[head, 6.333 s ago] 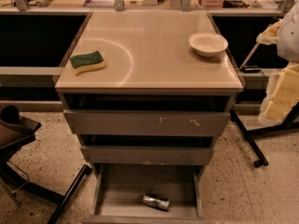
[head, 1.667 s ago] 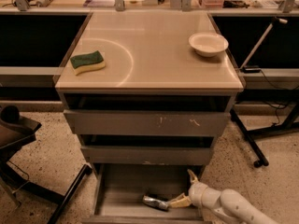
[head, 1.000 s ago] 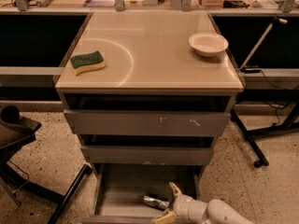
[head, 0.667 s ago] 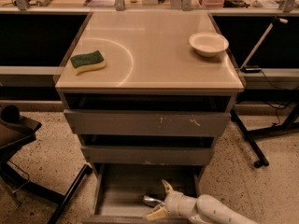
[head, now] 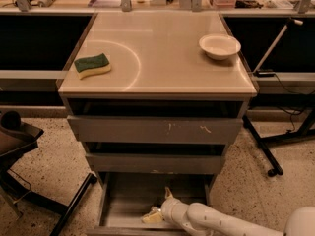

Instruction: Pick redbull can from bottom drawer and place on counter

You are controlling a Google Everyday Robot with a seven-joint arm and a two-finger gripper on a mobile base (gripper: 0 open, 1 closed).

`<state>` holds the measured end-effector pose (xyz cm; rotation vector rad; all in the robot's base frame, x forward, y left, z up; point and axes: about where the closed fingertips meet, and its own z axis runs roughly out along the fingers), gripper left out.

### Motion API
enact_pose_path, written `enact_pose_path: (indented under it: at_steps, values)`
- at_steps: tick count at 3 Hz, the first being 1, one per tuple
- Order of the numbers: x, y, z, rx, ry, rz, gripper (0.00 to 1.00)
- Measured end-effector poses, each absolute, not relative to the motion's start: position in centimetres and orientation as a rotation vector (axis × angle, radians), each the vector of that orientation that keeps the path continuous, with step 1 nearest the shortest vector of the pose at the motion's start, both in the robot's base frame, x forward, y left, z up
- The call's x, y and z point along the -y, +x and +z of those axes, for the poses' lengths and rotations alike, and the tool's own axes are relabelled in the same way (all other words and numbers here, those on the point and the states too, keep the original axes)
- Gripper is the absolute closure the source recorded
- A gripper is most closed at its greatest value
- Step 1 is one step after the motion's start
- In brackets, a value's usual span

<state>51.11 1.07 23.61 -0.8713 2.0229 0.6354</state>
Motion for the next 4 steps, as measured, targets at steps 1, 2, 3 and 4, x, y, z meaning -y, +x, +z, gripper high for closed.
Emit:
enact_pose_path:
  at_steps: [1,2,3,4]
  values:
    - [0.3,52.6,23.2,-2.044,-0.834,0.546,0.00]
    - [0.2,52.6,23.1,-2.045,-0.833,0.545,0.00]
    - [1.7,53.9,21.2,-2.075,-0.808,0.431,0.00]
    - [4.8,56.6,19.2,-2.089,-0.759,0.216,0.00]
